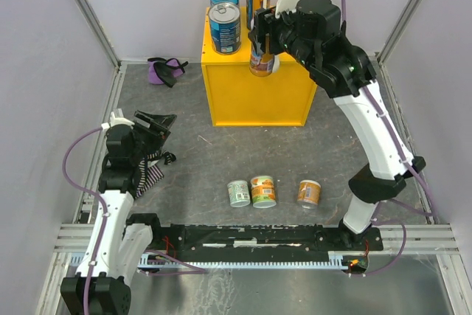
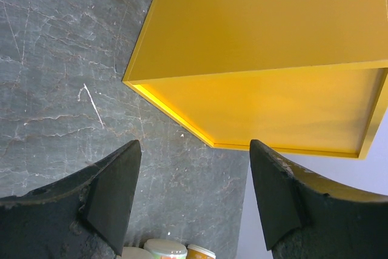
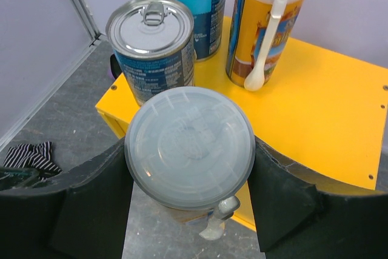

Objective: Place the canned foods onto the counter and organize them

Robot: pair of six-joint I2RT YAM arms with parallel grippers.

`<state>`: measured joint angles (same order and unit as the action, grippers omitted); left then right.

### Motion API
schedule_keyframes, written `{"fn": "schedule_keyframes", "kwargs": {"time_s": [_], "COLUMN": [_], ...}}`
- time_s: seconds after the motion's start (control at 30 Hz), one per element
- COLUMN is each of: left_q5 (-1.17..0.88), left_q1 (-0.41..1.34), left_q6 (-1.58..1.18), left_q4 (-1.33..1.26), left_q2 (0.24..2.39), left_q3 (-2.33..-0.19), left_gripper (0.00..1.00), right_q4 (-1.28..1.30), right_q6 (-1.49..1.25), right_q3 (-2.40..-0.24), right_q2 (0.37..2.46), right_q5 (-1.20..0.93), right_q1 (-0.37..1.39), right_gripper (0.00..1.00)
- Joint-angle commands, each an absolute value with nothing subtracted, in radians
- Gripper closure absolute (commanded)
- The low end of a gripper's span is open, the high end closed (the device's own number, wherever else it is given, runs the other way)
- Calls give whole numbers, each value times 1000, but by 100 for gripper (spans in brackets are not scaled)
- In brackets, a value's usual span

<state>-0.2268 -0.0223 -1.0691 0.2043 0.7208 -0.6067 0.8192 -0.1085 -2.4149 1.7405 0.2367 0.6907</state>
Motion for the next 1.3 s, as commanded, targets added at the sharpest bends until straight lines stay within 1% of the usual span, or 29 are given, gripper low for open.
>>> {"fn": "schedule_keyframes", "kwargs": {"time_s": [0.0,0.4,0.83,1.27], "left_q5": [-216,-234,-226,-222], "left_q1": [-25,-25,-25,-25], "left_q6": [-1057,-1027,-1024,-999], "left_q4": [130,62,12,13], "left_q2": [704,767,822,871], "left_q3": [-591,-588,-583,-620], "left_gripper": [22,22,22,22], "right_q4": [605,537,504,492], "right_q6": [-68,-86,-99,-13], "right_q3": [-2562,-2619,-2676,-2678], "right_q2": [1773,1872,1973,2022], "right_q5": [212,144,103,123], "right_q1": [665,591,567,544], "right_gripper": [99,99,99,99]}}
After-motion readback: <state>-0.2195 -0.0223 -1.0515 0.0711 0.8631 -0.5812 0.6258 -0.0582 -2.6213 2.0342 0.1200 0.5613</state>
